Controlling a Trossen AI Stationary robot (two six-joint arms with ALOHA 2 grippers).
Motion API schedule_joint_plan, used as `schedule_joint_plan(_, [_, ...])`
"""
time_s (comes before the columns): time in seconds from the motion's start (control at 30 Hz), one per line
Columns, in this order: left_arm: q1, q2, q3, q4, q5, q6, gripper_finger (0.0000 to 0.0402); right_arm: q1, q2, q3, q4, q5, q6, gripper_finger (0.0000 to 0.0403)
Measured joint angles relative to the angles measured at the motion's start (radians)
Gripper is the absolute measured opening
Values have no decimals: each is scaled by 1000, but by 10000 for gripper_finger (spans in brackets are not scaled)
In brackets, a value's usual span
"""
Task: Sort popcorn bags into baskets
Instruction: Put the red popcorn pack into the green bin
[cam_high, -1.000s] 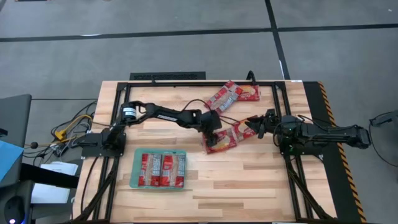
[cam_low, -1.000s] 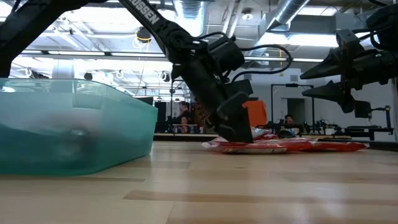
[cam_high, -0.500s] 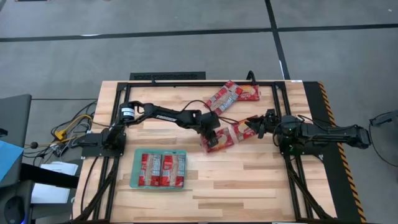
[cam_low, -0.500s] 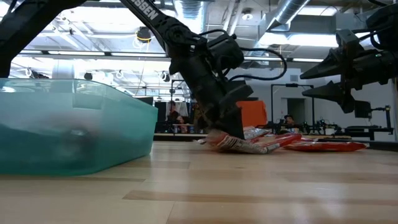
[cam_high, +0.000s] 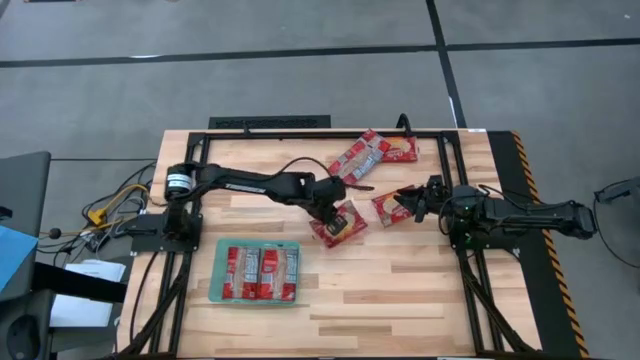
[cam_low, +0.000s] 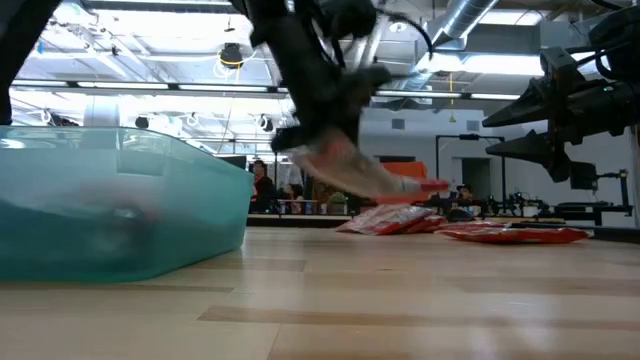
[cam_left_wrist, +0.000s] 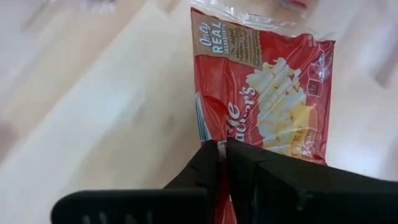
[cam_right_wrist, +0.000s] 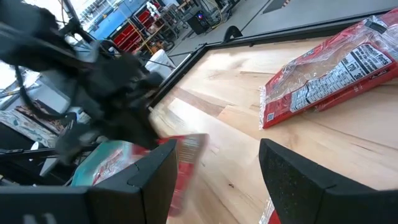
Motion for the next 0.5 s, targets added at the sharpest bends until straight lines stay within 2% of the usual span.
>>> schedule_joint_plan(0.3, [-234, -171, 3, -378, -216, -353, 0, 0, 0, 0, 0, 0, 0, 249])
schedule_joint_plan(0.5, [-415, -227, 4, -628, -347, -732, 0, 0, 0, 0, 0, 0, -1, 249])
